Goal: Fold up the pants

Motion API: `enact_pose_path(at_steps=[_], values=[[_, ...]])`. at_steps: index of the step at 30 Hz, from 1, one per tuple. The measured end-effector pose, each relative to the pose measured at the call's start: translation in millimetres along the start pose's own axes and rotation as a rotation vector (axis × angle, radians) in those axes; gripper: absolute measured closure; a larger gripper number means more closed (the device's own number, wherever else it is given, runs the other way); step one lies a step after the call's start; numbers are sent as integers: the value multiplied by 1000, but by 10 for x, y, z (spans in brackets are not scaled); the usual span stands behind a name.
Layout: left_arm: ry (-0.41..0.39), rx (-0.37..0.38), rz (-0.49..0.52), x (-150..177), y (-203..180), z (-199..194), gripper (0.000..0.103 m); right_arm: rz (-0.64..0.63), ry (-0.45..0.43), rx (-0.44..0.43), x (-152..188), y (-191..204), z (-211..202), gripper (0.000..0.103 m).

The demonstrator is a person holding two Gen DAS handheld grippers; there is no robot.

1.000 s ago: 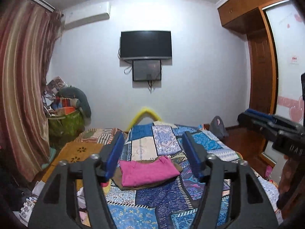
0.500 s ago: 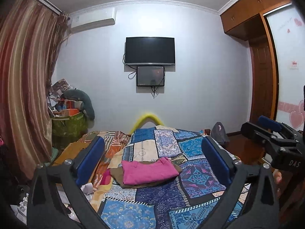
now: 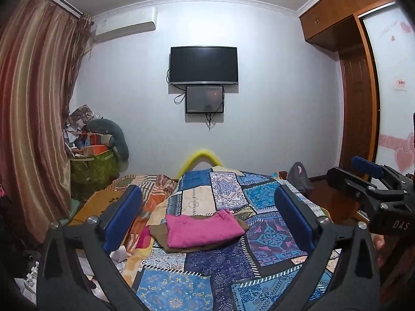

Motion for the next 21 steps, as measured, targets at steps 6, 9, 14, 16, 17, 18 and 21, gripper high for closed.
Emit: enact_pose_path(at_steps=[6,9,14,16,17,18,21], values=[[-5,6,-7,-4,-3,-5,0,-2,8,1,27,16,-8,0],[-4,10,-13,-1,-6,-4,0,0,11,0,28,11,-14,0],[-6,9,-7,1,-11,-10,0,4,14,0,21,7,-10,0],[-7,10,-5,2,-21,-17,0,3,14,1,15,6,-16,0],[-8,9,-5,1,-25,-20,0,3,14,0,19,6,-11,0],[-8,8,-5,0,-26,-21,0,3,14,0,19,6,-10,0],[-11,9,-3,-11,-30,-35,0,0,14,1,15,2,-14,0]])
Point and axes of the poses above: each gripper's, at about its wrist camera, not at the fingertips, and z roughly the way its jaws point, y to its left, x to its underside, the point moved 9 cm from there along z, roughly the way its jaws point, and after that the axes turned 4 degrees about -x, right-handed, at the moved point
